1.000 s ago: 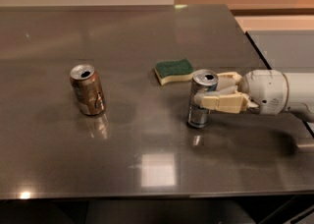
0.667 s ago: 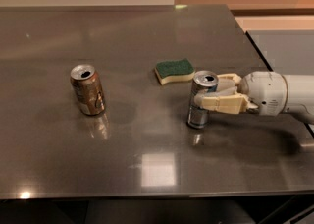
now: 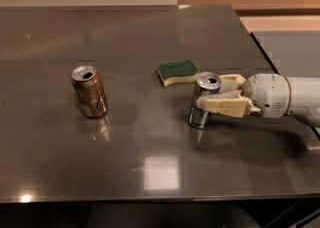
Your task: Place redbull can upright
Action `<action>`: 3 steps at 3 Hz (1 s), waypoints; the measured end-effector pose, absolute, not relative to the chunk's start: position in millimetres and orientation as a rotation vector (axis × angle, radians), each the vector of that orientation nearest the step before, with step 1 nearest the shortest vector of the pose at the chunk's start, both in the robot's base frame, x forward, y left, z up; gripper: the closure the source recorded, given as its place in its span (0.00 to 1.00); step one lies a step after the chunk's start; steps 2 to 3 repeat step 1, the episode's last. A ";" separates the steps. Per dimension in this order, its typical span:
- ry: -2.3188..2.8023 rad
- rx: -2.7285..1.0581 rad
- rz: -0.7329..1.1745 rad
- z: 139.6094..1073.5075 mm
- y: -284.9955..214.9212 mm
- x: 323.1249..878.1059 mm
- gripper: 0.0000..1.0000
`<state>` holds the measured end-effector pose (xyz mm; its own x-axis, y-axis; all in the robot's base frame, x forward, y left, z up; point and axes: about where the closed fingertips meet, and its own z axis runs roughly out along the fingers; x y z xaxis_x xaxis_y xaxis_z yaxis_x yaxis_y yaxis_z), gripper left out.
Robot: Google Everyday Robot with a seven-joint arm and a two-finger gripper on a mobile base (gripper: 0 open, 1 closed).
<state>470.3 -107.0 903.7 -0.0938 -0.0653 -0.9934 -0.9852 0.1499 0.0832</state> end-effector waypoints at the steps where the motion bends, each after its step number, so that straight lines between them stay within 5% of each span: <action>1: 1.391 -1.111 1.129 904.7 -104.9 470.1 0.00; 3: 1.391 -1.111 1.129 904.7 -104.9 470.1 0.00</action>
Offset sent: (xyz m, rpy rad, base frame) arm 0.0000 0.0000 0.0000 0.0000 0.0000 0.0000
